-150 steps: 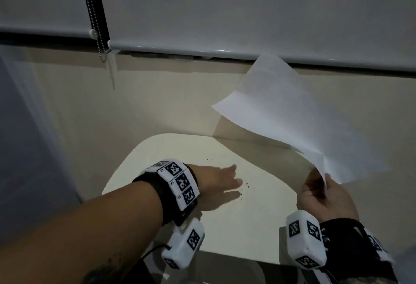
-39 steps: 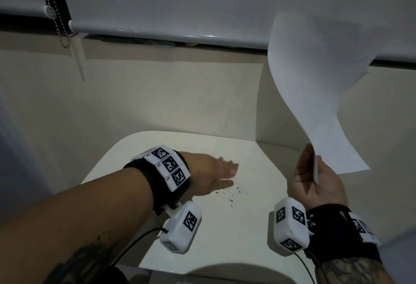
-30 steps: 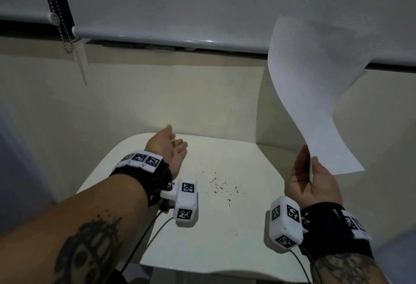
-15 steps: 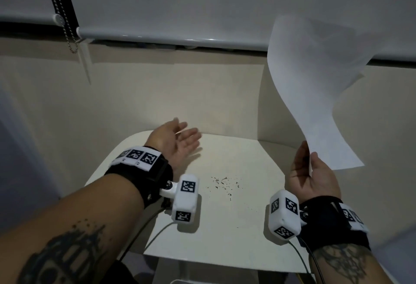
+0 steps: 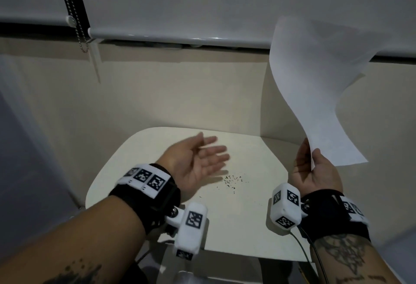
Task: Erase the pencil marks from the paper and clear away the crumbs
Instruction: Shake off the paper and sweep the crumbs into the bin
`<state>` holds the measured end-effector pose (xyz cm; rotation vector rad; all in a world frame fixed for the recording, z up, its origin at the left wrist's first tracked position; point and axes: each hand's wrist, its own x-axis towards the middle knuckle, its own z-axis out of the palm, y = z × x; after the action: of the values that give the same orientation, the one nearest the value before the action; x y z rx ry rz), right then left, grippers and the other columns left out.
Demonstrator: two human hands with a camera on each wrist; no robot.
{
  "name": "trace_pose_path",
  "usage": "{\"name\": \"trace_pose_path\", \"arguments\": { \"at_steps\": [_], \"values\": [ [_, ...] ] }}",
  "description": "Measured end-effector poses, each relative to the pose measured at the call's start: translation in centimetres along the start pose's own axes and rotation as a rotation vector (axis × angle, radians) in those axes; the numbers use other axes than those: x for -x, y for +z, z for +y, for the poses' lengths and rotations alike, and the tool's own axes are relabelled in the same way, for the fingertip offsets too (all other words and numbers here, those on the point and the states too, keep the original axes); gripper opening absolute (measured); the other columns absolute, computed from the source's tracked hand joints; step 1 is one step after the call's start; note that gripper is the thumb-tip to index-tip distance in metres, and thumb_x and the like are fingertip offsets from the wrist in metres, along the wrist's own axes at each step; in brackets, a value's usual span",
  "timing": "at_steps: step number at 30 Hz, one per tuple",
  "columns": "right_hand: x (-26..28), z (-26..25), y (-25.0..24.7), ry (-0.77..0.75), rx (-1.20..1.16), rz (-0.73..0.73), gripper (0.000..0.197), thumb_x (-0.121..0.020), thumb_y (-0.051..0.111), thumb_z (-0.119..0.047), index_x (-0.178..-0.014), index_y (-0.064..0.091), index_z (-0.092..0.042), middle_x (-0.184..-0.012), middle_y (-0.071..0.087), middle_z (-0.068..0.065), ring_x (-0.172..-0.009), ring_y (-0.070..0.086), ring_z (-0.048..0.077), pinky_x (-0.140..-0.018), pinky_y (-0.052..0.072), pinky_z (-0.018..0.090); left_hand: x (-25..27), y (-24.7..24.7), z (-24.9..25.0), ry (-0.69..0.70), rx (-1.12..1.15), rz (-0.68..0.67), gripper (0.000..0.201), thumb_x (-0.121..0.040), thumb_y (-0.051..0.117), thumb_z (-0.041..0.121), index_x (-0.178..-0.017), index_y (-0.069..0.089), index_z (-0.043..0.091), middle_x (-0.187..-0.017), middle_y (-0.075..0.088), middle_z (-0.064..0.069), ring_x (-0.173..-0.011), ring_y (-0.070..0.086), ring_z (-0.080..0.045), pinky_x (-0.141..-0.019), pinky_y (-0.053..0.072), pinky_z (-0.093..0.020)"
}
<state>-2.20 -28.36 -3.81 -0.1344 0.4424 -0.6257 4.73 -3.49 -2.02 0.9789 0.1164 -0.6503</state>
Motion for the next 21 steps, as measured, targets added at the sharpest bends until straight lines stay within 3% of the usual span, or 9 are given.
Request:
{"name": "trace_pose_path", "arguments": {
  "at_steps": [3, 5, 12, 15, 17, 19, 21],
  "values": [
    [0.0, 0.0, -0.1, 0.006, 0.007, 0.001, 0.013, -0.098, 0.059, -0.01, -0.106, 0.059, 0.0, -0.068, 0.073, 0.014, -0.061, 0.073, 0.021, -0.053, 0.058, 0.026, -0.3, -1.8, 1.0, 0.123, -0.086, 0.229, 0.031, -0.102, 0.045, 0.035, -0.11, 0.059, 0.009, -0.095, 0.071, -0.013, -0.084, 0.068, -0.03, -0.073, 0.056, -0.041],
    [-0.1, 0.0, -0.1, 0.008, 0.019, -0.004, 0.013, -0.098, 0.058, -0.011, -0.106, 0.059, -0.001, -0.07, 0.073, 0.013, -0.063, 0.074, 0.02, -0.054, 0.058, 0.026, -0.5, -2.2, 0.3, 0.138, -0.086, 0.285, 0.03, -0.104, 0.044, 0.031, -0.105, 0.058, 0.005, -0.102, 0.066, -0.018, -0.089, 0.065, -0.031, -0.078, 0.052, -0.04],
    [-0.3, -0.1, -0.3, 0.03, 0.039, -0.026, 0.015, -0.098, 0.057, -0.012, -0.107, 0.061, 0.0, -0.076, 0.075, 0.013, -0.067, 0.074, 0.02, -0.054, 0.058, 0.026, 1.0, 1.4, -4.6, 0.021, -0.001, 0.063, 0.031, -0.104, 0.043, 0.028, -0.108, 0.06, 0.002, -0.103, 0.068, -0.02, -0.097, 0.066, -0.032, -0.091, 0.051, -0.04],
    [-0.5, 0.0, -0.3, 0.024, 0.058, -0.025, 0.018, -0.098, 0.058, -0.012, -0.111, 0.061, -0.001, -0.075, 0.075, 0.013, -0.066, 0.074, 0.021, -0.054, 0.058, 0.026, 1.1, 1.9, -3.4, 0.123, 0.08, 0.085, 0.022, -0.099, 0.052, 0.024, -0.106, 0.063, 0.007, -0.093, 0.071, -0.014, -0.094, 0.067, -0.03, -0.099, 0.049, -0.046],
    [-0.7, 0.0, -0.3, 0.016, 0.063, -0.023, 0.019, -0.097, 0.059, -0.011, -0.114, 0.06, -0.001, -0.075, 0.074, 0.013, -0.065, 0.074, 0.022, -0.053, 0.058, 0.027, 0.9, 1.1, -1.9, 0.24, 0.106, 0.218, 0.016, -0.096, 0.057, 0.023, -0.102, 0.065, 0.011, -0.092, 0.073, -0.009, -0.095, 0.068, -0.026, -0.096, 0.05, -0.042],
    [-0.6, 0.0, -0.4, 0.014, 0.077, -0.023, 0.02, -0.097, 0.059, -0.011, -0.115, 0.06, -0.002, -0.074, 0.074, 0.012, -0.064, 0.074, 0.021, -0.053, 0.058, 0.026, 0.6, 0.0, -1.3, 0.296, 0.076, 0.347, 0.017, -0.097, 0.056, 0.022, -0.102, 0.065, 0.009, -0.096, 0.071, -0.007, -0.096, 0.067, -0.024, -0.083, 0.05, -0.03],
    [-0.5, -0.1, -0.4, 0.017, 0.119, -0.019, 0.023, -0.098, 0.059, -0.013, -0.118, 0.059, -0.002, -0.076, 0.074, 0.011, -0.064, 0.074, 0.019, -0.054, 0.058, 0.025, 0.6, -0.3, -2.1, 0.293, 0.076, 0.367, 0.02, -0.099, 0.053, 0.017, -0.109, 0.063, 0.005, -0.101, 0.068, -0.011, -0.099, 0.064, -0.026, -0.083, 0.048, -0.029]
  ]
}}
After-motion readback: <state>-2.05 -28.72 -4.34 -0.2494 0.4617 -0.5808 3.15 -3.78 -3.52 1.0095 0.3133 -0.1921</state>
